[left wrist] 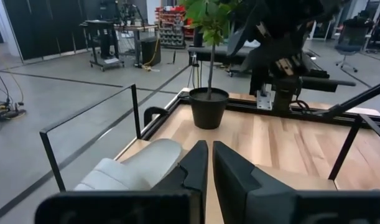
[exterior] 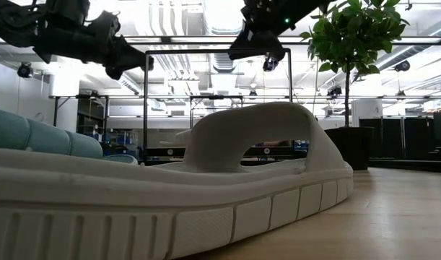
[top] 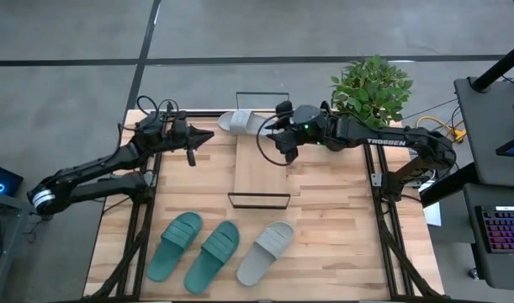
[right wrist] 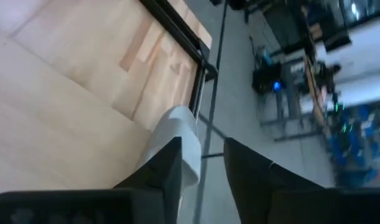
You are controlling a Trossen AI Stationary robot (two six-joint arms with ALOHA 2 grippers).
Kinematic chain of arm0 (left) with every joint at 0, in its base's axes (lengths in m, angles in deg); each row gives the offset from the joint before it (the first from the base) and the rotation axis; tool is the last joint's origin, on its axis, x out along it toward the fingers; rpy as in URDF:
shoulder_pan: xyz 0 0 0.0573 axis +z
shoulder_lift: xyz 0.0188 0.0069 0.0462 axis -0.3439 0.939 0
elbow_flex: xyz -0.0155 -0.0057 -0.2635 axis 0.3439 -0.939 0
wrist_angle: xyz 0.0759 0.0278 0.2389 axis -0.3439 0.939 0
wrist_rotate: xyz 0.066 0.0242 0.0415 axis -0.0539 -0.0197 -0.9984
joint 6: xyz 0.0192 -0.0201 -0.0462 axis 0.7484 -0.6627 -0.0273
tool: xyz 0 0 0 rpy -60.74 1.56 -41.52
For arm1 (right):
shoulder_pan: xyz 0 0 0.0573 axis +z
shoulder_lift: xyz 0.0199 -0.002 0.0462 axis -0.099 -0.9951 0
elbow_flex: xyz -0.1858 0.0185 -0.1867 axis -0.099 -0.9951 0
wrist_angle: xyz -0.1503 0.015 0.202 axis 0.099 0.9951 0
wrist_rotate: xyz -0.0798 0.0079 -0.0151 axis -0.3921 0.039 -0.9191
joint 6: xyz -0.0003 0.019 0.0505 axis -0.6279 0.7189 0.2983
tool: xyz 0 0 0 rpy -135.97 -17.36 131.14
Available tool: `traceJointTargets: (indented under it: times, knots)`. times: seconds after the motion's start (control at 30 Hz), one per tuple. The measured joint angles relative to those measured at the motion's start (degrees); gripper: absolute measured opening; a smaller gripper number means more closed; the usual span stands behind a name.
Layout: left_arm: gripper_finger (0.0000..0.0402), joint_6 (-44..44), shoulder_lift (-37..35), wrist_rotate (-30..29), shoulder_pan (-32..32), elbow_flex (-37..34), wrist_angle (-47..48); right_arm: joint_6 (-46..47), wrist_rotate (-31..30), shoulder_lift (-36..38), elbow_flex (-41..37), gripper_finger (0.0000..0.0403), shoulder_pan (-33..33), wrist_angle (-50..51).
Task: Pick and place slides into the shelf
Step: Put the right gray slipper on the shelf
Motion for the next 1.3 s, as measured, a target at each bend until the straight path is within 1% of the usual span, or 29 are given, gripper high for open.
traceJointTargets:
  times: [0.17, 0.3, 0.4, 0.53, 0.7, 0.8, 0.87, 0.93, 1.0, 1.07, 1.3]
  knots:
    - [0.0011, 0.0, -0.8, 0.0, 0.0, -0.1, 1.0, -3.3, 0.0, -1.2, -0.4, 0.0152, -3.3, -2.3]
    - [0.0011, 0.2, -0.9, 0.0, 0.0, -0.1, 0.8, -3.9, -0.1, -4.2, -0.5, 0.0161, -5.2, -5.5]
    - [0.0011, 0.5, -0.9, 0.0, 0.0, -0.1, 0.5, -7.2, -0.1, -6.7, -0.5, 0.0161, -5.9, -6.7]
    - [0.0011, 0.6, -0.9, 0.0, 0.0, -0.1, 0.4, -8.0, -0.6, -10.2, 0.1, 0.0155, -6.6, -9.4]
    - [0.0011, 4.7, 0.1, -0.1, 0.0, -0.2, 0.5, -7.5, -7.4, -14.8, 4.6, 0.0145, -6.7, -10.2]
    - [0.0011, 5.0, 1.3, -0.1, 0.0, -0.3, 0.5, -5.7, -7.7, -16.7, 7.3, 0.0138, -7.1, -9.1]
    - [0.0011, 5.0, 2.2, -0.1, 0.0, -0.3, 0.5, -5.3, -6.5, -17.4, 8.4, 0.0134, -7.6, -9.1]
    - [0.0011, 5.1, 3.4, -0.1, 0.0, -0.4, 0.5, -5.7, -3.0, -18.3, 9.4, 0.0130, -8.4, -9.3]
    - [0.0011, 5.1, 4.3, -0.1, 0.0, -0.5, 0.6, -5.9, 1.7, -19.2, 10.1, 0.0126, -9.5, -9.0]
    - [0.0011, 5.7, 5.2, -0.3, 0.0, -0.5, 0.5, -7.1, 4.2, -20.6, 11.0, 0.0123, -10.7, -8.2]
    - [0.0011, 6.4, 5.7, -0.7, 0.0, -0.5, -0.8, -9.8, 4.5, -26.3, 14.7, 0.0120, -12.7, -5.2]
